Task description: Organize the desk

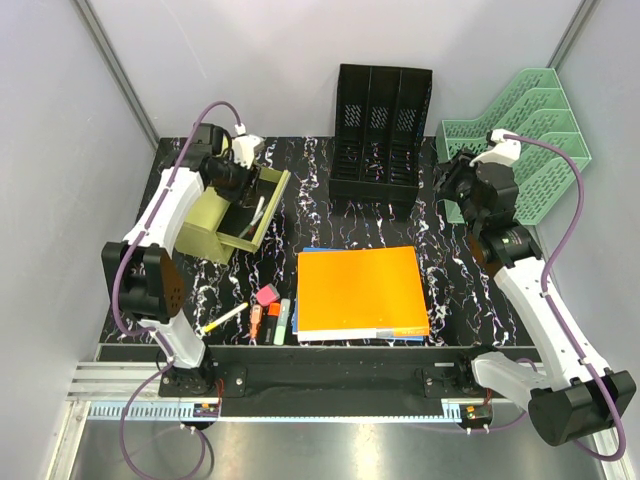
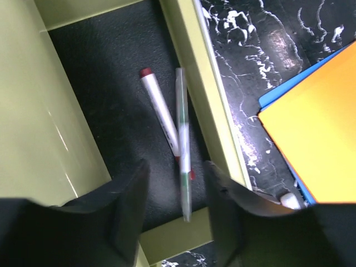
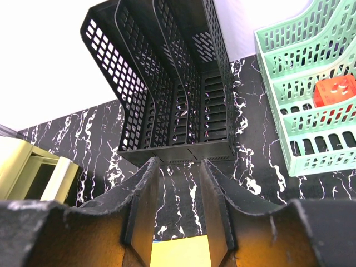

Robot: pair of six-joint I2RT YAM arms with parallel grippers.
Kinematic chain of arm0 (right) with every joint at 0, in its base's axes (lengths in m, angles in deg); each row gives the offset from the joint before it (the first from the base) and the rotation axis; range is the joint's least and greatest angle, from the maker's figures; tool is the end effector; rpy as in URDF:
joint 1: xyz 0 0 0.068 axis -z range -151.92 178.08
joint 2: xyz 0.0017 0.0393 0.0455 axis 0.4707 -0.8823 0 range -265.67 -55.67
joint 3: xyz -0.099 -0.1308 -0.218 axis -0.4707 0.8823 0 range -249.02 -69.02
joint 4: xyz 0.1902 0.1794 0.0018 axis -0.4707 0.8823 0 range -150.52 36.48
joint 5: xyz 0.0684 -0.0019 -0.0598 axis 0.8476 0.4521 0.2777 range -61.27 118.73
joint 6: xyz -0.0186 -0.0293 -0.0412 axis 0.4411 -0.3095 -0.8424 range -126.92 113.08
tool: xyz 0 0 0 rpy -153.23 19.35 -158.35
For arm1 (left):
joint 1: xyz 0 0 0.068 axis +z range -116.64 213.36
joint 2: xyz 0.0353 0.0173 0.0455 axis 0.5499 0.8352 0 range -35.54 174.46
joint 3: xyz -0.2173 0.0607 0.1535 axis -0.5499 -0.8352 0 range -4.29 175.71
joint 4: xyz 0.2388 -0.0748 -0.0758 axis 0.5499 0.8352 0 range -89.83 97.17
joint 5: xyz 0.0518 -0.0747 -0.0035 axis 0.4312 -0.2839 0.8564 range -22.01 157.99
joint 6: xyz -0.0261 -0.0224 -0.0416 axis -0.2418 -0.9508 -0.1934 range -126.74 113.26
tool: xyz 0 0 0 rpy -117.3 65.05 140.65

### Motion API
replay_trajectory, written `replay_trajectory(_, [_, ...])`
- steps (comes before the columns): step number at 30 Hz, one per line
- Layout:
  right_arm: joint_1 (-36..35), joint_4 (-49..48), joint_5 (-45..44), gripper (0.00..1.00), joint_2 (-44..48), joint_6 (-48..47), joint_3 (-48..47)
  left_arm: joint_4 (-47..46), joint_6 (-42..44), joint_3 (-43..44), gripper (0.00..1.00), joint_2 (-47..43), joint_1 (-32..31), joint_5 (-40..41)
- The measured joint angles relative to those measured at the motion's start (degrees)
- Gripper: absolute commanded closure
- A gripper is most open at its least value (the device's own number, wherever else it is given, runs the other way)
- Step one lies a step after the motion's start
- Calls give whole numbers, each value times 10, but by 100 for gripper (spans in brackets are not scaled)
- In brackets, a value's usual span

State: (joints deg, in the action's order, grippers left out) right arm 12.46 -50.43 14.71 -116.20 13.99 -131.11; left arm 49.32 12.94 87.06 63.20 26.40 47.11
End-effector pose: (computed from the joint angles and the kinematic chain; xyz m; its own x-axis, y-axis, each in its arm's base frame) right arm 0.2342 0.0565 0.3940 -0.1444 0.3192 -0.9366 0.0226 0.9474 0.3194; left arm 0.3657 -0.0575 0.3129 -0.6760 0.3995 -0.6192 0.5692 0.8168 -0.0944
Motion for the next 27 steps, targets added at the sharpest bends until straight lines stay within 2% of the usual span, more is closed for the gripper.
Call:
replay_trajectory(7, [0, 0, 0, 55, 0, 0, 4, -10, 6, -5, 38, -37, 0, 9])
replay_trajectory(11, [0, 0, -3, 54, 0, -1, 4, 38, 90, -41, 36, -127, -10, 1])
replay_trajectory(16, [0, 0, -5, 54, 1, -1, 4, 91, 217, -237, 34, -291, -40, 9])
replay_trajectory(20, [0, 0, -5, 53, 2, -1, 4, 137, 294, -392, 34, -341, -52, 38])
replay_trajectory(22, [0, 0, -5, 53, 3, -1, 4, 148, 322, -438, 34, -349, -53, 50])
replay_trajectory(27, [0, 0, -5, 53, 3, 0, 4, 150, 360, -477, 34, -370, -53, 65])
